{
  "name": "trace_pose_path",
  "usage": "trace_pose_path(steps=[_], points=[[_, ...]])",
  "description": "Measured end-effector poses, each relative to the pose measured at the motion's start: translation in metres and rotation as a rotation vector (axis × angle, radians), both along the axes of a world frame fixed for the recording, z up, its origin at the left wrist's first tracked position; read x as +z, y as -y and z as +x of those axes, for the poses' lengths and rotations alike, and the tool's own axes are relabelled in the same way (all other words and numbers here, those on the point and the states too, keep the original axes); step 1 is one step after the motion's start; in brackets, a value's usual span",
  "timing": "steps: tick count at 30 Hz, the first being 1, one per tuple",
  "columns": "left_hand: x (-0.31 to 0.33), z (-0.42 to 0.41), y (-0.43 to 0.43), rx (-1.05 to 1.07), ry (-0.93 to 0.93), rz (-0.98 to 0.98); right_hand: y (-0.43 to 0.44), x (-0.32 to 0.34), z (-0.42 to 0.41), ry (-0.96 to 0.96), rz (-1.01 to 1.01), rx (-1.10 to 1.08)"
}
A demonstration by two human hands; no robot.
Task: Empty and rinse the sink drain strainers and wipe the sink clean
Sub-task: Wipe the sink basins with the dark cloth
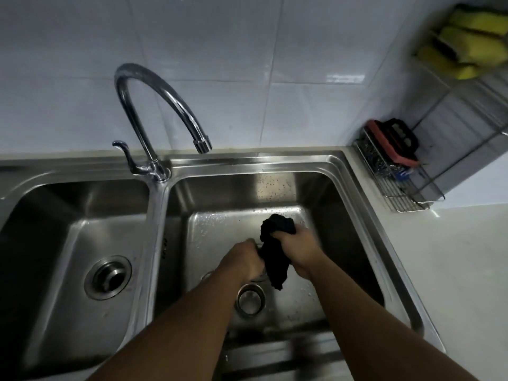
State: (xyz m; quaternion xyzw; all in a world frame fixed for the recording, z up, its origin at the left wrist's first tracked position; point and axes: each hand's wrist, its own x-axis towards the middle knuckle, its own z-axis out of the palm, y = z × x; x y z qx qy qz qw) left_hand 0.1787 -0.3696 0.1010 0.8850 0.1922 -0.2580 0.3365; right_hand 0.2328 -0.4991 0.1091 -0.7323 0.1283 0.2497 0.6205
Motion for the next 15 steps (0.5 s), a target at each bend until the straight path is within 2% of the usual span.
trace_pose_path(steps=[10,15], points=[[-0.01,0.0,-0.009,-0.048,0.023,0.02,-0.023,-0.012,0.001,0.006,-0.068,0.0],[-0.029,-0.011,-0.012,-0.076,-0.055,0.024,-0.022,-0.021,-0.004,-0.012,-0.091,-0.046]])
